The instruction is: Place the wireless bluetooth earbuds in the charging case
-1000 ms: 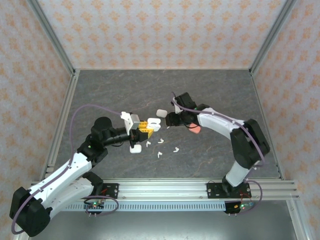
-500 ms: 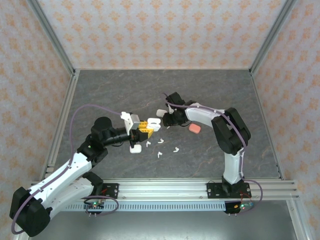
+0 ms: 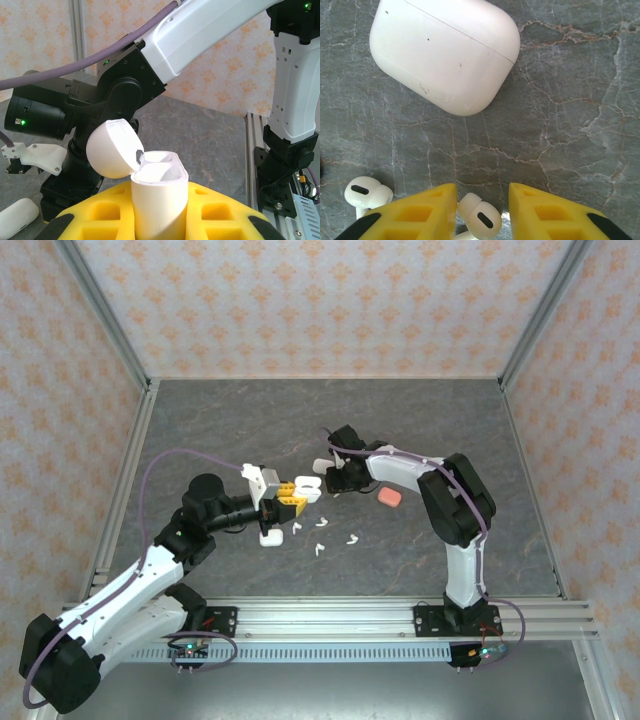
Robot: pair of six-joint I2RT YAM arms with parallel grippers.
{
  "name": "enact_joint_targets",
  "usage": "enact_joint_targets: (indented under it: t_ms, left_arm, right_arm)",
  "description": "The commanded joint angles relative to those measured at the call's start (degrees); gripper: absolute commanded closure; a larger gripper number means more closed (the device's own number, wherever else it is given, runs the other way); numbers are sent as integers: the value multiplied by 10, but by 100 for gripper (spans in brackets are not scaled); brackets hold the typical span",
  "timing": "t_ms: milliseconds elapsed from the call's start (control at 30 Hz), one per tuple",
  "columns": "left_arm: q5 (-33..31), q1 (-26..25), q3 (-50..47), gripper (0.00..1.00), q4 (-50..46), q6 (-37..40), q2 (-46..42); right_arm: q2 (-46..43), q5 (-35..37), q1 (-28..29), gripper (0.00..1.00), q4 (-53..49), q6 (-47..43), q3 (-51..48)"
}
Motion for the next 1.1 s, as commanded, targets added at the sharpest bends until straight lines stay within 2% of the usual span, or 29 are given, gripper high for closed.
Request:
enact_joint_targets:
  t_ms: [0,167,433,733,933,1067]
  left_arm:
    - [-14,-4,2,100,2,13,-11]
    - [-21,-4,1,100,3,9,-12]
    - [-44,-4,-6,100,26,-27,-10]
    - [-43,-5,-35,100,103,-88,-2]
    - [-37,-6,-27,100,139,-116,19]
    - [-29,-12,-13,100,156,-136,43]
  right_arm:
    - [13,5,10,70,-34,-5,1]
    - [0,9,11,77,-33,-10,-9]
    - [-84,39,11,78,0,-30,-53]
    - [-326,41,11,79,96,-87,-172]
    - [-486,-6,11,79,129,-146,-203]
    - [-550,-44,14,80,146,-168,-206]
